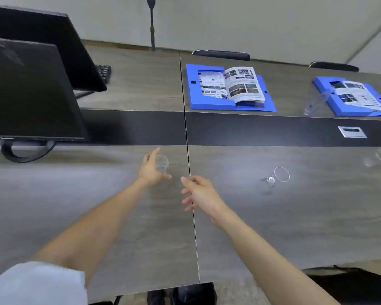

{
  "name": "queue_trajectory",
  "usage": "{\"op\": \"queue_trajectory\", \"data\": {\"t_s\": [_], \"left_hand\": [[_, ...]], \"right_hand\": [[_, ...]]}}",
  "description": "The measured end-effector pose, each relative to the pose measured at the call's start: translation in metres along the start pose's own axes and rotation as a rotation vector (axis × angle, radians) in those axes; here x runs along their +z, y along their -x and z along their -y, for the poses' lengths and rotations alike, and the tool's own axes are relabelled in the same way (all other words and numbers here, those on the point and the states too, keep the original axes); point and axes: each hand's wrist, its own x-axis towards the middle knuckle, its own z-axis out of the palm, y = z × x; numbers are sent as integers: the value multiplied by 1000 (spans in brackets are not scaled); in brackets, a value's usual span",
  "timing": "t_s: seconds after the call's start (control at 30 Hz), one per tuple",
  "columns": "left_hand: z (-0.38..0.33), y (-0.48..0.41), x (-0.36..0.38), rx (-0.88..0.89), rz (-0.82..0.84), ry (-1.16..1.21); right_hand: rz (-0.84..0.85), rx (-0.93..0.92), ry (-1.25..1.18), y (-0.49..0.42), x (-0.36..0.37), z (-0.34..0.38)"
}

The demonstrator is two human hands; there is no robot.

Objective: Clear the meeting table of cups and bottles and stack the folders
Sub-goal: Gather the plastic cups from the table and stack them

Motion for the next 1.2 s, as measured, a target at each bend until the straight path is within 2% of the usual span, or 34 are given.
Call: {"op": "queue_trajectory", "data": {"t_s": [0.1,0.17,0.23,0.33,0.5,0.6,0.7,0.83,0.9,0.97,1.07,1.13,1.2], "left_hand": [[8,-23,11,-26,31,-296],[12,-33,20,-46,-55,-452],[12,-35,31,-31,-159,-451],[-11,-25,44,6,-188,-244],[-83,5,61,74,-157,264],[-124,34,80,111,-141,370],[-162,58,106,95,-169,465],[-205,72,138,-25,-82,713],[-221,76,156,-39,-56,791],[-237,80,175,-63,-80,811],[-250,87,199,-96,-134,824],[-256,93,212,-94,-137,819],[-261,100,223,-99,-131,785]], "right_hand": [[-35,2,-19,-9,-5,-4],[-35,18,-41,-15,-12,-13],[-33,27,-56,-19,-22,-16],[-33,13,-89,-24,-43,-16],[-47,-50,-149,-32,-102,-12],[-95,-92,-105,-38,-150,-24],[-192,-158,47,-48,-198,-45],[-484,-373,551,-69,-270,-65],[-562,-439,780,-80,-303,-73],[-531,-438,971,-94,-331,-85],[-340,-254,1174,-112,-358,-100],[-212,-171,1249,-120,-368,-108],[-119,-177,1285,-125,-374,-116]]}}
